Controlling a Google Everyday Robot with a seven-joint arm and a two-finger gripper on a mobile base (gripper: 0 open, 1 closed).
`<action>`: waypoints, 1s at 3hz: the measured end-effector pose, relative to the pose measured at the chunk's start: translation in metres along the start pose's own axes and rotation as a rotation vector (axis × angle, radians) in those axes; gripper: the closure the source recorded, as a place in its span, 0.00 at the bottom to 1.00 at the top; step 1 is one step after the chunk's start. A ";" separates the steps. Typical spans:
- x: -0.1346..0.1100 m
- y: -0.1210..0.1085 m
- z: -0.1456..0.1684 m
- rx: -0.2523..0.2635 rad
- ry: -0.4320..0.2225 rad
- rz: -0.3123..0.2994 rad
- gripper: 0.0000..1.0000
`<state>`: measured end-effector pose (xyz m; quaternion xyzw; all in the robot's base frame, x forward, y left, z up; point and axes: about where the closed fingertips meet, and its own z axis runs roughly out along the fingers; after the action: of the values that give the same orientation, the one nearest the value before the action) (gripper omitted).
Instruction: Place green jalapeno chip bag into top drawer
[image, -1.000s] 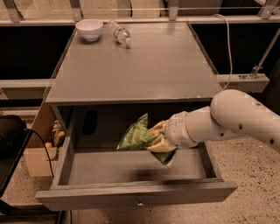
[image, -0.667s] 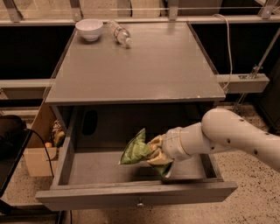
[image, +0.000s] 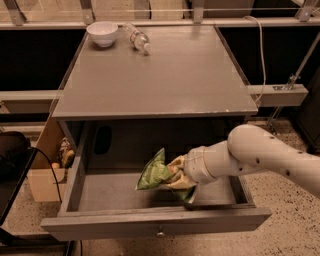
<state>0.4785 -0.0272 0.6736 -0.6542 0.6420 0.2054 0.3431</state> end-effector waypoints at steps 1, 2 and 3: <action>0.025 -0.014 0.019 -0.007 0.008 -0.016 1.00; 0.038 -0.022 0.030 -0.011 0.012 -0.020 1.00; 0.053 -0.026 0.041 -0.012 0.019 -0.017 1.00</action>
Offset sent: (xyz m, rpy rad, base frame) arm 0.0452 -0.0116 -0.0620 -0.0238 -0.0082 0.0195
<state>0.5163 -0.0366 0.6129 -0.6637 0.6383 0.2001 0.3349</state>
